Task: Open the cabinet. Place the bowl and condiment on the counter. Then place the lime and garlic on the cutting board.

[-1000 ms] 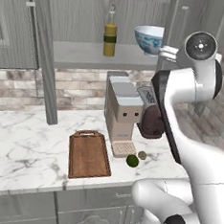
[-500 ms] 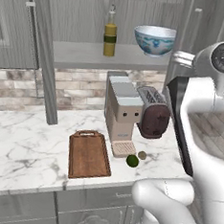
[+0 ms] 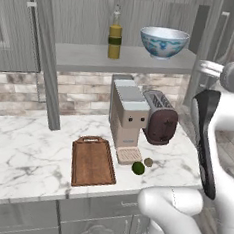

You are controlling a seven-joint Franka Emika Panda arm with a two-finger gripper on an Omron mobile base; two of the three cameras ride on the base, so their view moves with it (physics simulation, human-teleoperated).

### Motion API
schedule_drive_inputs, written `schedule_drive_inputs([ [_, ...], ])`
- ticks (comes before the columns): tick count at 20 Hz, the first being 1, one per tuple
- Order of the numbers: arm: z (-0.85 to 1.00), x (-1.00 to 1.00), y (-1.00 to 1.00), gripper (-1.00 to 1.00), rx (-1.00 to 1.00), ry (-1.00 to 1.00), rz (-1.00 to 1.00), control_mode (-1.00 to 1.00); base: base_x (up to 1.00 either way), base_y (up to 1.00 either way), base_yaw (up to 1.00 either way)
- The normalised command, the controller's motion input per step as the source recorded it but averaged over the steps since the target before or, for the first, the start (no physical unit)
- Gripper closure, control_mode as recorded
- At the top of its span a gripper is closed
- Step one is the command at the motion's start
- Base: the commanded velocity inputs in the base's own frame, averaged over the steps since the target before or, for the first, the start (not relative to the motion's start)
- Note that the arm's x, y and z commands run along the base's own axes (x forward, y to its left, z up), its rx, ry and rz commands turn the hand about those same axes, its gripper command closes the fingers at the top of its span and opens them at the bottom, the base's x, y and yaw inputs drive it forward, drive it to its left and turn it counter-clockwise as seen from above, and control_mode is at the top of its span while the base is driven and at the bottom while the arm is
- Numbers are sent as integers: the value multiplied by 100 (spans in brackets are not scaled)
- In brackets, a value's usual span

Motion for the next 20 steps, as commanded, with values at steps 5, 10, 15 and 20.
schedule_drive_inputs([
  [5, 8, -67, 25, -100, 0, -1, -12, -100, 0, 0, 0],
  [10, 30, -82, 49, -100, 1, 2, -11, -100, 0, 0, 0],
  [15, 66, -90, 31, -100, 6, 14, 0, -100, 0, 0, 0],
  [20, 60, -95, 43, -100, 2, 12, 0, -100, 0, 0, 0],
])
